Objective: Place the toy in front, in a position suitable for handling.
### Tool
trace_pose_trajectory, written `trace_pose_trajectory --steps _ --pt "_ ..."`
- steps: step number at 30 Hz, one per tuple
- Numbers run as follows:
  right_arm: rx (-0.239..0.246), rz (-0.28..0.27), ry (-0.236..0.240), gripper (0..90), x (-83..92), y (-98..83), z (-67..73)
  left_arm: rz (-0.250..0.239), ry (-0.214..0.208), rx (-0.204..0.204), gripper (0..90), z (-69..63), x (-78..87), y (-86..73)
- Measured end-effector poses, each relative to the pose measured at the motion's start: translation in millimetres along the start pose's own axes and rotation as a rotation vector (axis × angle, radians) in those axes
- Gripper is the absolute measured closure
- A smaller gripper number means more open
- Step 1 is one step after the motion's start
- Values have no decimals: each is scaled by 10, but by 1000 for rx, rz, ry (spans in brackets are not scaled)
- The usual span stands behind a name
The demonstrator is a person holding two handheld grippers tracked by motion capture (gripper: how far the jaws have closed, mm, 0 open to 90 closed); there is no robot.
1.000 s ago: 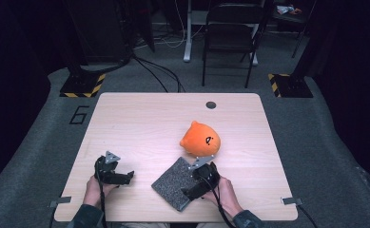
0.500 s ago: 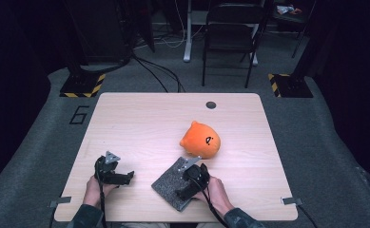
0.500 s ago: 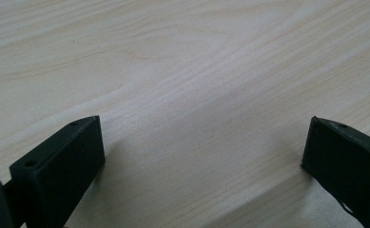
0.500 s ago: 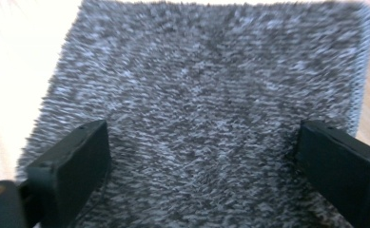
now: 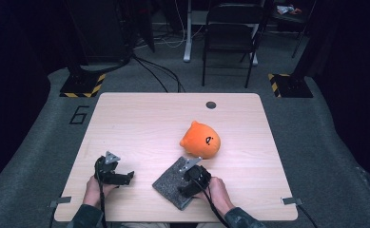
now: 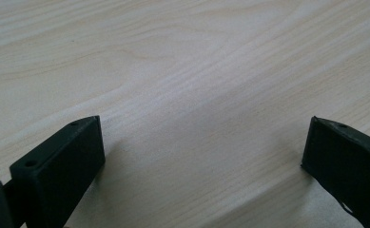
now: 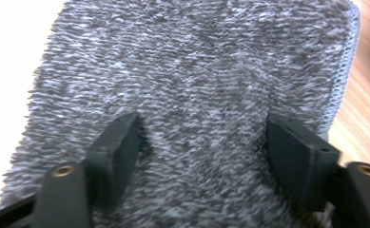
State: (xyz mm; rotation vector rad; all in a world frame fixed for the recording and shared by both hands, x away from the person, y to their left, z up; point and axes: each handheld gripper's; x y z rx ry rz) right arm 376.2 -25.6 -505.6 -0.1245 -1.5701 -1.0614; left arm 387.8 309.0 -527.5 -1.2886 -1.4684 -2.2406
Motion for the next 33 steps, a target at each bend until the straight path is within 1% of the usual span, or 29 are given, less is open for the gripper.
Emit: trace_pose_trajectory --steps 1,2,3,4,5,11,16,18,19,21,23,24,26,29,30,33 --pt "3 -10 0 330 3 -5 -14 3 -1 -3 0 2 2 0" --pt "-8 -17 1 350 5 -10 -18 2 -1 -3 0 2 2 0" --pt "-1 -12 4 369 15 -11 -34 2 -1 -3 0 2 2 0" --pt "-2 -16 4 387 18 -13 -39 -10 3 13 0 -9 -7 0" --pt "-7 -16 5 407 22 -14 -39 -8 3 10 0 -7 -5 0" --pt "17 -13 15 520 42 -18 -32 -9 3 10 0 -8 -5 -1" --pt "24 -13 19 605 52 -21 -32 -8 3 10 0 -8 -4 -1" --pt "23 -9 24 628 57 -20 -34 -7 3 11 0 -8 -4 -1" --pt "36 -2 29 638 62 -20 -45 -8 3 11 0 -8 -4 -1" --pt "28 -6 28 654 66 -23 -50 -8 3 10 0 -8 -4 -1" --pt "3 -15 32 668 64 -24 -44 -8 3 10 0 -8 -4 -1" --pt "12 -13 36 672 69 -26 -55 -9 3 12 0 -9 -5 -1" --pt "9 -15 36 679 76 -26 -53 -9 3 12 0 -9 -4 -2" --pt "11 -7 50 682 88 -21 -62 -9 3 12 0 -9 -4 -2" --pt "14 -13 43 682 95 -24 -62 -9 2 11 0 -8 -4 -2" --pt "11 -6 46 681 115 -24 -58 -3 -2 10 0 -6 2 1"
Point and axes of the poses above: each handheld gripper's, and its own axes: x roughly backward along the jaws, y roughly out of its top, z roughly to its left, and after that the axes turned 10 degrees about -x, right-handed
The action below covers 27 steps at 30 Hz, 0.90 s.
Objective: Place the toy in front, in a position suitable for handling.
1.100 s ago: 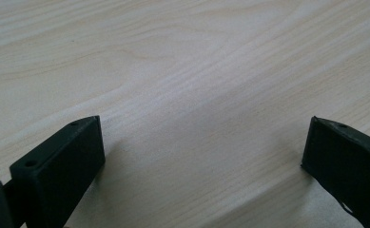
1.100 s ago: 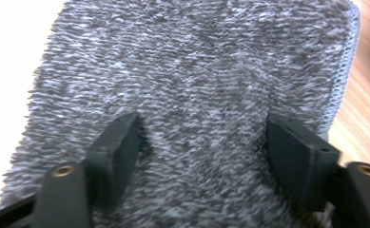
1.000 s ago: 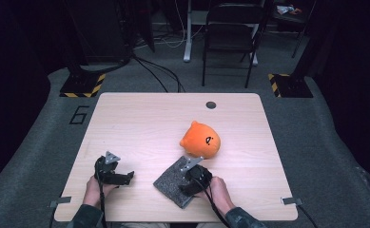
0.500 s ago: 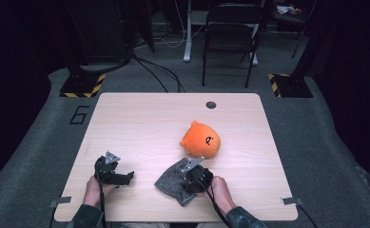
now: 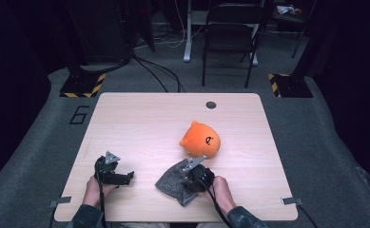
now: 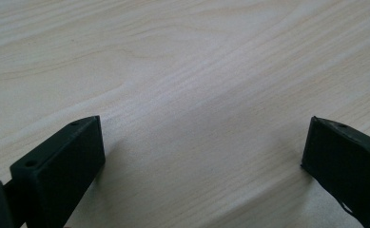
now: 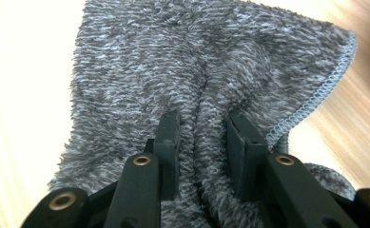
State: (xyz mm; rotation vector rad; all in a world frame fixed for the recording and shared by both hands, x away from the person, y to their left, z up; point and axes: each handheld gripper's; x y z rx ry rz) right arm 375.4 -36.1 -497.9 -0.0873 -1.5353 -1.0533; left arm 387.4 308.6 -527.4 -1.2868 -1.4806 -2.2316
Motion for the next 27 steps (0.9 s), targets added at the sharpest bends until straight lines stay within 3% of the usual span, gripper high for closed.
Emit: trace_pose_trajectory --steps 7,18,27 --pt "-12 -13 11 680 111 -8 -25 0 -1 -1 0 0 2 -2" --pt "-73 1 36 678 257 -116 -93 8 -6 -3 0 3 9 -1" --pt "-123 4 21 674 420 -262 -187 8 -5 0 0 1 10 -2"
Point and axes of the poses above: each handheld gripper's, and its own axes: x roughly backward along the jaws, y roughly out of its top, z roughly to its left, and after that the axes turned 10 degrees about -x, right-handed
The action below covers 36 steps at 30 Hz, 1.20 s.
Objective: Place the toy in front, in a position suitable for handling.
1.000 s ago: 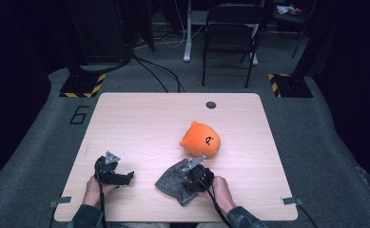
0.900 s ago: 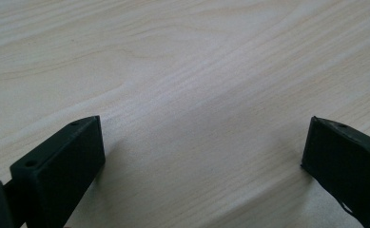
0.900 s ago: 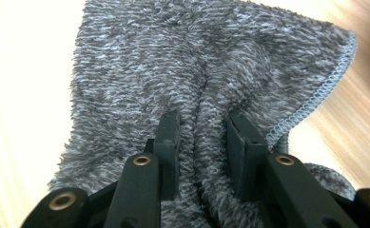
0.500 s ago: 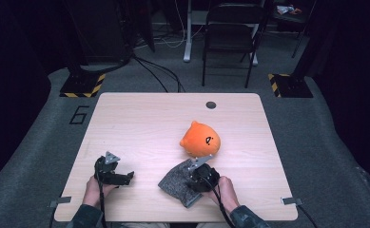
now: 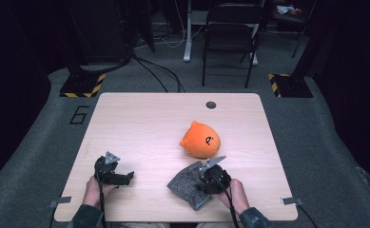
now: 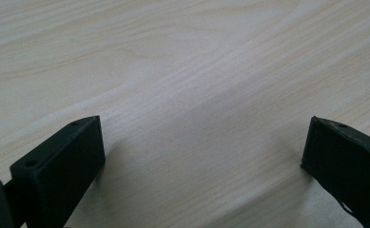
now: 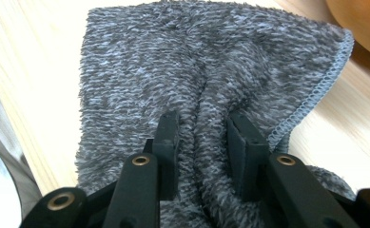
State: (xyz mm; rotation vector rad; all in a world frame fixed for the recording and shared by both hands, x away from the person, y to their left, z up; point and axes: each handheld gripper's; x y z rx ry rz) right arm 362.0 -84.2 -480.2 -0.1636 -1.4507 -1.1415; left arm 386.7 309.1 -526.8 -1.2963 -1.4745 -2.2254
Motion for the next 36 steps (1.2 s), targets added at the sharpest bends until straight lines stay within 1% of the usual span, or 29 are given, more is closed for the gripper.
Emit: trace_pose_trajectory --steps 1,2,4,7,8,9,11,13,14,16,17,22,26,27,28,29,31,33,35,36 --pt "0 -5 -3 674 12 -17 -16 -5 2 -2 0 0 -4 -2" --pt "-3 -5 -3 674 23 -35 -33 0 -1 -3 0 2 0 0" --pt "-32 9 -10 673 46 -70 -48 -9 6 4 0 -5 -7 -3" --pt "-33 7 -18 672 83 -119 -105 -10 6 4 0 -5 -7 -3" --pt "-38 4 -25 672 98 -137 -120 -9 6 4 0 -5 -7 -4" --pt "-48 13 -24 672 120 -155 -137 -9 6 4 0 -5 -7 -4" --pt "-61 5 -36 671 154 -195 -171 -10 6 4 0 -5 -7 -4" --pt "-63 3 -42 670 193 -234 -218 -14 10 5 0 -7 -10 -5" --pt "-72 -4 -49 671 211 -257 -236 -17 10 7 0 -9 -13 -6" --pt "-83 0 -51 670 258 -295 -278 -17 11 7 0 -9 -13 -6" --pt "-88 -8 -63 670 277 -315 -295 -17 10 7 0 -9 -13 -6" --pt "-118 -17 -85 670 379 -409 -394 -17 10 6 0 -8 -13 -7" --pt "-152 -24 -110 670 455 -485 -480 -17 10 6 0 -8 -13 -7" --pt "-166 -20 -107 670 478 -501 -501 -17 10 6 0 -8 -13 -7" --pt "-175 -32 -123 669 492 -520 -522 -17 10 6 0 -8 -13 -7" --pt "-177 -32 -127 669 514 -537 -546 -18 11 6 0 -8 -13 -7" --pt "-201 -38 -137 670 553 -568 -587 -18 11 8 0 -9 -13 -7" --pt "-214 -44 -149 669 587 -597 -640 -18 11 7 0 -9 -13 -7" --pt "-241 -52 -169 669 618 -620 -685 -18 11 7 0 -9 -13 -7" --pt "-241 -52 -179 669 635 -634 -715 -18 11 8 0 -10 -13 -7"
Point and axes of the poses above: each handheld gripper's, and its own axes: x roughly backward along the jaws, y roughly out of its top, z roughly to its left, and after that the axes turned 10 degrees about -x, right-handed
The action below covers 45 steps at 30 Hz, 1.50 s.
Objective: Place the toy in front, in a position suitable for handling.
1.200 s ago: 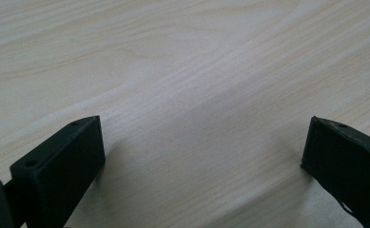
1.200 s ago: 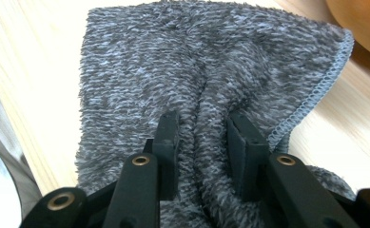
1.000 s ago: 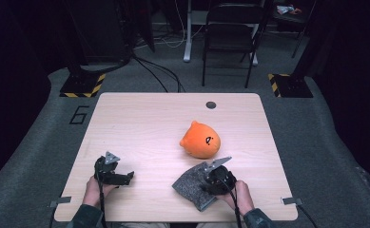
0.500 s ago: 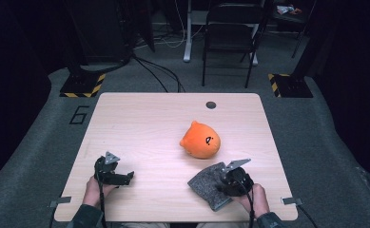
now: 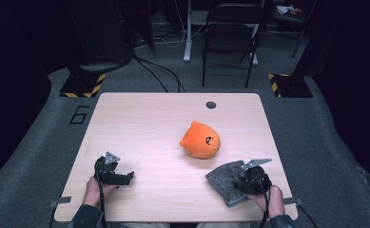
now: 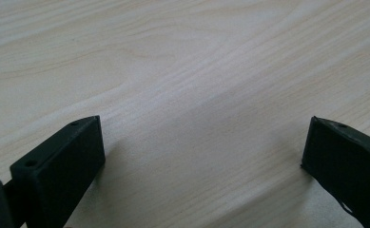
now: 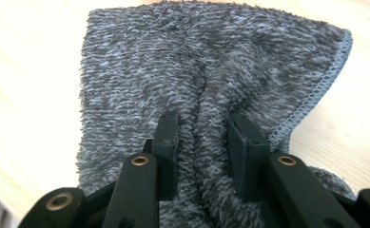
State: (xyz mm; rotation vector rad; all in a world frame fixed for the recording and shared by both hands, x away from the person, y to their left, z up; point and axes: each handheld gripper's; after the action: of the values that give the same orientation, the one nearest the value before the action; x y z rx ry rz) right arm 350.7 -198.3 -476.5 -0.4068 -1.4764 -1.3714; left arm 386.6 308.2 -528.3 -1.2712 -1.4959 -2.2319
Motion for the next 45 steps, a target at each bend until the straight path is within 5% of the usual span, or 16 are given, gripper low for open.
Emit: trace_pose_trajectory --steps 19,35,45 --pt "-159 -93 -110 665 202 49 -448 0 -1 -2 0 2 0 0" --pt "-220 -141 -164 657 129 228 -723 4 -7 -11 0 1 -7 13" --pt "-211 -139 -197 642 -27 377 -820 0 -11 -10 0 0 -14 17"
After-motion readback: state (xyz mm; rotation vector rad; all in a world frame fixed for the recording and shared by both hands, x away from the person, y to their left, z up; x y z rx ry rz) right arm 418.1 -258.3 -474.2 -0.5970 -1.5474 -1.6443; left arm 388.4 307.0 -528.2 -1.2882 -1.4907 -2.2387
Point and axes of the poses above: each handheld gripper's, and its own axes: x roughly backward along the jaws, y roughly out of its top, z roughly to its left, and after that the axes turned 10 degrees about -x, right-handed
